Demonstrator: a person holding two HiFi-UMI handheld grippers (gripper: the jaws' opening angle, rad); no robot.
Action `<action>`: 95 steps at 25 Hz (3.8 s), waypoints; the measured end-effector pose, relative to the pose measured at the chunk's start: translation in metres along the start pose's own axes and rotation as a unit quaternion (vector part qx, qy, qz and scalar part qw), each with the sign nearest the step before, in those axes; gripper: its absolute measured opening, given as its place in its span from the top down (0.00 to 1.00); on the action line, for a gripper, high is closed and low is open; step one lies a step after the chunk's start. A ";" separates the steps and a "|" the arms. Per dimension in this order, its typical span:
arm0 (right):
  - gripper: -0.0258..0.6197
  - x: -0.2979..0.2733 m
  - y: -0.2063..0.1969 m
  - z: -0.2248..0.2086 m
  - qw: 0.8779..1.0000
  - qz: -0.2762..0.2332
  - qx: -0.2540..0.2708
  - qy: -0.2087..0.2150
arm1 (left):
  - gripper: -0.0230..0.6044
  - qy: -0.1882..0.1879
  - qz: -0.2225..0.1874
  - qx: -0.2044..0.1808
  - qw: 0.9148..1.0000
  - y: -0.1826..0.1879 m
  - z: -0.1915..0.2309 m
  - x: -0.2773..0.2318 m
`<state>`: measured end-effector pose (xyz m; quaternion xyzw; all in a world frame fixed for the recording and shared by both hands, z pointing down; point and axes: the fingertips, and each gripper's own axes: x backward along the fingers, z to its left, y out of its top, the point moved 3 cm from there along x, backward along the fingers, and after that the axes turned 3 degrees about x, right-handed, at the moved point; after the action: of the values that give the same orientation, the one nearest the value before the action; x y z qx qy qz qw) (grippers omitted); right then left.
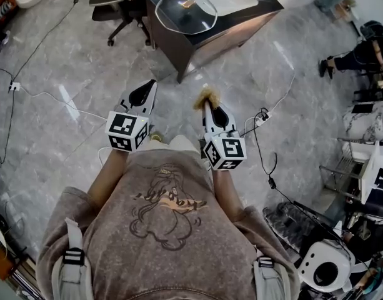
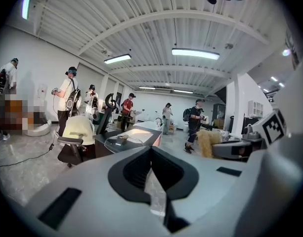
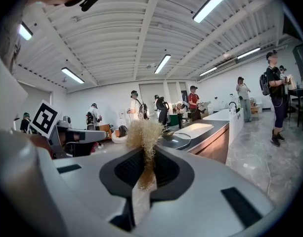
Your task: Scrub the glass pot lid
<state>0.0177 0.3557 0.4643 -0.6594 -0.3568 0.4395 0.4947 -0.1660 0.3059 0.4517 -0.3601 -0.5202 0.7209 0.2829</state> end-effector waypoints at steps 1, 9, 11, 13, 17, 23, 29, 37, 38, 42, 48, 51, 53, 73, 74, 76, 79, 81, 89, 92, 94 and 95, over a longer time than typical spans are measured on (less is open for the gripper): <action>0.90 -0.002 0.000 0.000 1.000 -0.001 0.000 -0.005 | 0.94 -0.002 0.002 0.000 1.000 -0.001 0.003 -0.002; 0.90 -0.016 0.007 -0.004 0.999 -0.007 0.005 -0.031 | 0.94 -0.012 0.004 0.004 1.000 0.003 0.022 -0.007; 0.90 -0.023 0.008 -0.006 0.999 -0.007 0.006 -0.033 | 0.94 -0.011 0.001 0.003 1.000 0.004 0.027 -0.012; 0.90 -0.029 0.007 -0.008 0.999 -0.007 0.006 -0.034 | 0.94 -0.010 -0.002 0.002 1.000 0.005 0.031 -0.018; 0.90 -0.046 0.006 -0.014 0.999 -0.009 0.006 -0.033 | 0.94 -0.012 -0.004 0.000 1.000 0.007 0.039 -0.031; 0.90 -0.080 0.008 -0.034 0.999 -0.003 -0.004 -0.033 | 0.94 -0.022 0.004 0.000 1.000 0.014 0.050 -0.062; 0.90 -0.112 0.015 -0.060 0.999 -0.005 -0.008 -0.040 | 0.94 -0.039 0.003 0.002 0.999 0.024 0.061 -0.100; 0.90 -0.150 0.029 -0.097 0.999 -0.002 -0.011 -0.041 | 0.94 -0.044 0.002 0.013 0.999 0.038 0.071 -0.161; 0.90 -0.156 0.032 -0.103 0.999 0.000 -0.012 -0.040 | 0.94 -0.043 0.003 0.016 0.999 0.041 0.073 -0.170; 0.90 -0.179 0.046 -0.130 0.999 0.001 -0.017 -0.040 | 0.94 -0.045 0.013 0.027 0.999 0.053 0.079 -0.206; 0.90 -0.217 0.064 -0.169 0.999 0.006 -0.022 -0.025 | 0.94 -0.033 0.027 0.049 0.998 0.074 0.091 -0.259; 0.90 -0.239 0.074 -0.189 1.000 0.009 -0.021 -0.012 | 0.94 -0.023 0.028 0.046 0.998 0.084 0.094 -0.281; 0.90 -0.254 0.081 -0.200 1.000 0.009 -0.019 -0.001 | 0.94 -0.011 0.031 0.038 0.999 0.089 0.097 -0.296; 0.90 -0.343 0.100 -0.250 0.997 0.036 -0.016 0.073 | 0.94 0.025 0.052 0.030 0.998 0.115 0.126 -0.377; 0.90 -0.345 0.101 -0.250 0.997 0.035 -0.018 0.070 | 0.94 0.025 0.051 0.026 0.998 0.116 0.129 -0.378; 0.90 -0.346 0.102 -0.249 0.997 0.036 -0.021 0.065 | 0.94 0.023 0.054 0.017 0.998 0.118 0.133 -0.382; 0.90 -0.349 0.104 -0.245 0.997 0.039 -0.020 0.060 | 0.94 0.011 0.064 0.009 0.998 0.119 0.136 -0.387; 0.90 -0.353 0.106 -0.243 0.997 0.037 -0.021 0.057 | 0.93 0.003 0.069 0.011 0.998 0.120 0.140 -0.391; 0.90 -0.368 0.103 -0.241 0.998 0.038 -0.023 0.050 | 0.55 -0.039 0.095 0.009 0.995 0.113 0.148 -0.414; 0.90 -0.372 0.104 -0.239 0.998 0.036 -0.025 0.048 | 0.51 -0.043 0.107 -0.003 0.993 0.109 0.151 -0.419; 0.90 -0.374 0.104 -0.238 0.998 0.037 -0.025 0.048 | 0.51 -0.043 0.114 -0.004 0.993 0.104 0.153 -0.423; 0.90 -0.374 0.104 -0.238 0.998 0.038 -0.025 0.047 | 0.51 -0.044 0.119 -0.007 0.992 0.100 0.154 -0.426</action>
<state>0.1088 -0.0906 0.4782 -0.7043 -0.3187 0.4175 0.4776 -0.0473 -0.1416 0.4831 -0.3891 -0.4906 0.7609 0.1700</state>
